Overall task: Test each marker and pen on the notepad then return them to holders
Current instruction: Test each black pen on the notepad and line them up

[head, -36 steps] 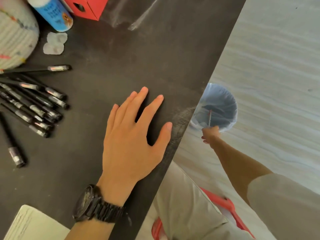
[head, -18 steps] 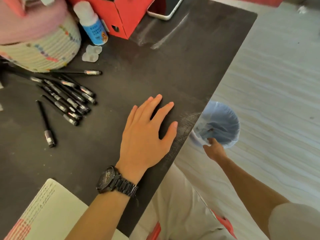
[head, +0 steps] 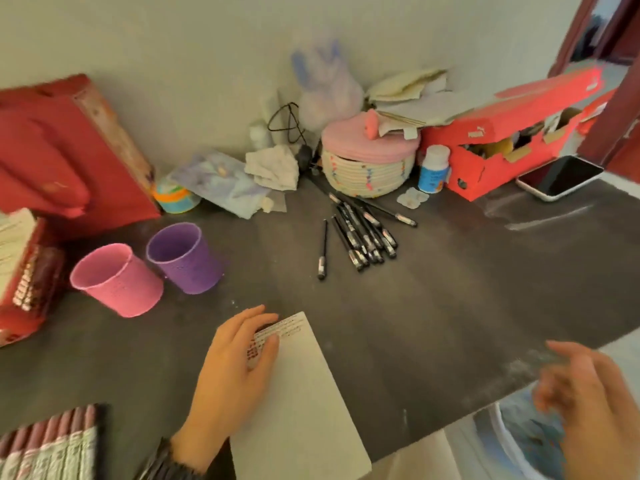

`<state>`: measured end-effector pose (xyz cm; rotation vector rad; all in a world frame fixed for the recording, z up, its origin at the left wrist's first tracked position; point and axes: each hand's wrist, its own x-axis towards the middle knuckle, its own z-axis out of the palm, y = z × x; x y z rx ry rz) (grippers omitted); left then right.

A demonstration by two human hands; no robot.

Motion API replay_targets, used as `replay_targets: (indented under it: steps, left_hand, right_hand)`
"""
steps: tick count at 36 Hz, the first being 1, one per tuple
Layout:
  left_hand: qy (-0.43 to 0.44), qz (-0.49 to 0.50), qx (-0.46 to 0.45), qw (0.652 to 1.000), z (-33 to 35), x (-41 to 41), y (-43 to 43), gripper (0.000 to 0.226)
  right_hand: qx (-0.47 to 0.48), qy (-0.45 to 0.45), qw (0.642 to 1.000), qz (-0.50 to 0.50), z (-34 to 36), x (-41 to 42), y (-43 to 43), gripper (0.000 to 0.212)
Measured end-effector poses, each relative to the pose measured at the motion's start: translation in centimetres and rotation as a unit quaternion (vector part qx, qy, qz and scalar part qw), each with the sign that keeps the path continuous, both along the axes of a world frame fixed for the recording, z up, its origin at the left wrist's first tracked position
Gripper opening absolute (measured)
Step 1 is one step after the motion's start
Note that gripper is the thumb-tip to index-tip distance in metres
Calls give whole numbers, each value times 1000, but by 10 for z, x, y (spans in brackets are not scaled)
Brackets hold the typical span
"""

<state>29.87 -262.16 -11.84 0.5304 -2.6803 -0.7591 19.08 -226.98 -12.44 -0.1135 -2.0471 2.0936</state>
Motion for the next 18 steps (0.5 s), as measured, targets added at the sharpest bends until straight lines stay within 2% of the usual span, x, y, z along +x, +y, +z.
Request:
replay_targets:
  steps: [5,8,10,12,14,16,18]
  left_hand:
    - [8,93,-4,996,-17,45,-23,45]
    - [-23,112,-9,993,-24,61,-22,54]
    - [-47,104,-26,993,-26,64,-21,56]
    - [-56,106,-34,992,-25,62,-21,59]
    - [-49,112,-36,992,-23,60,-20,60]
    - [-44,112,-32,992,-23,60,-20,61]
    - [-44,111,-36,992,-25,61,-20,62]
  right_hand:
    - [44,75,985,146,30,-22,-83,15]
    - [151,64,961,224,27,-36,-127,12]
    - [224,69,938,255,27,-45,-155,22]
    - [308,90,902,290,26,-52,-183,27]
    - [416,115,843,320,23,-59,-207,37]
    - [512,101,788,327,19,-67,-223,45]
    - [575,81,749,318,16,-71,-235,47]
